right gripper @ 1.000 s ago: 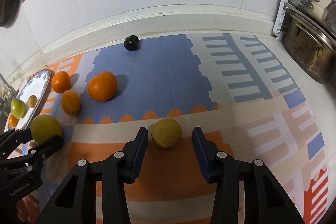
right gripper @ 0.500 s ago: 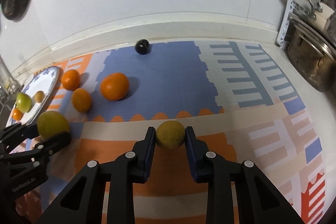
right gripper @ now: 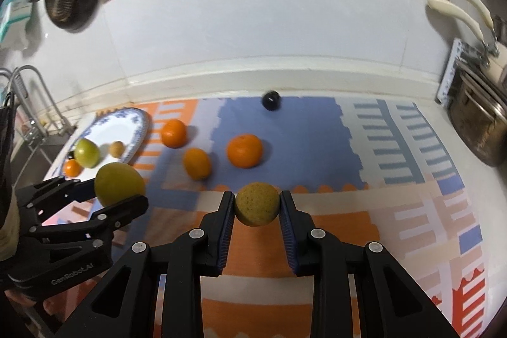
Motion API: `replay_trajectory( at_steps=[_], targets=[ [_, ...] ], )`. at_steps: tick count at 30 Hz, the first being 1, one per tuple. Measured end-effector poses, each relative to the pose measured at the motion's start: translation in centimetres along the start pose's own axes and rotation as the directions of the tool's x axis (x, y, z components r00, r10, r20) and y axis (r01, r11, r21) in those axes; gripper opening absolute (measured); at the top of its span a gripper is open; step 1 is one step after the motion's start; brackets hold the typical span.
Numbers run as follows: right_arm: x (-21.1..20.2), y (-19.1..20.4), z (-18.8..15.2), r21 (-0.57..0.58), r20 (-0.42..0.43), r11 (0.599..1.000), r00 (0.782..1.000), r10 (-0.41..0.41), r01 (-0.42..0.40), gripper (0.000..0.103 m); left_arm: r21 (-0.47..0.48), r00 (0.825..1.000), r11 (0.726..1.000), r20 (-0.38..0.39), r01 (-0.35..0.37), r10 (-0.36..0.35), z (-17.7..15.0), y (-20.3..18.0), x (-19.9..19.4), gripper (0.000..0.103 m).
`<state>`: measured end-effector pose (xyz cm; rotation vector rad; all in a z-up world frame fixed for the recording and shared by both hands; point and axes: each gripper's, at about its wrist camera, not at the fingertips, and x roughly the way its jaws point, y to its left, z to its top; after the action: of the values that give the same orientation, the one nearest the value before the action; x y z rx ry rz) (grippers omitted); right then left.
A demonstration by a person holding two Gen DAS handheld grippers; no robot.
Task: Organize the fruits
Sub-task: 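Grasp the small yellow fruit with the right tool while the left tool grasps the second pomelo, then lift the yellow fruit with the right tool while the left tool lifts the pomelo, then lower and release the pomelo with the left tool while the right tool releases the yellow fruit on the plate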
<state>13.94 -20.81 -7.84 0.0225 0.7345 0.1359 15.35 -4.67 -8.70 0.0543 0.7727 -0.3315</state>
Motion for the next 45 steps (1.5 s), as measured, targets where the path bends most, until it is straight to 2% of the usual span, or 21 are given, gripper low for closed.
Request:
replay_trajectory(
  at_steps=[14, 21, 35, 45],
  targets=[
    [-2.3, 4.5, 1.6, -0.086, 0.076, 0.993, 0.993, 0.09, -0.083, 0.03, -0.063, 0.993, 0.996, 0.092, -0.065, 0.071, -0.4, 3.1, -4.6, 0.048],
    [-2.4, 7.0, 2.5, -0.13, 0.093, 0.984, 0.986, 0.138, -0.125, 0.03, -0.112, 0.988, 0.989, 0.106, -0.098, 0.11, -1.0, 5.0, -6.1, 0.049],
    [0.7, 12.4, 2.7, -0.213, 0.019, 0.947, 0.968, 0.251, -0.241, 0.03, -0.194, 0.975, 0.961, 0.065, -0.197, 0.213, -3.9, 9.9, -7.4, 0.048],
    [4.1, 15.7, 4.0, -0.25, -0.032, 0.926, 0.958, 0.285, -0.283, 0.03, -0.181, 0.962, 0.951, 0.065, -0.251, 0.266, -2.8, 13.4, -6.8, 0.048]
  ],
)
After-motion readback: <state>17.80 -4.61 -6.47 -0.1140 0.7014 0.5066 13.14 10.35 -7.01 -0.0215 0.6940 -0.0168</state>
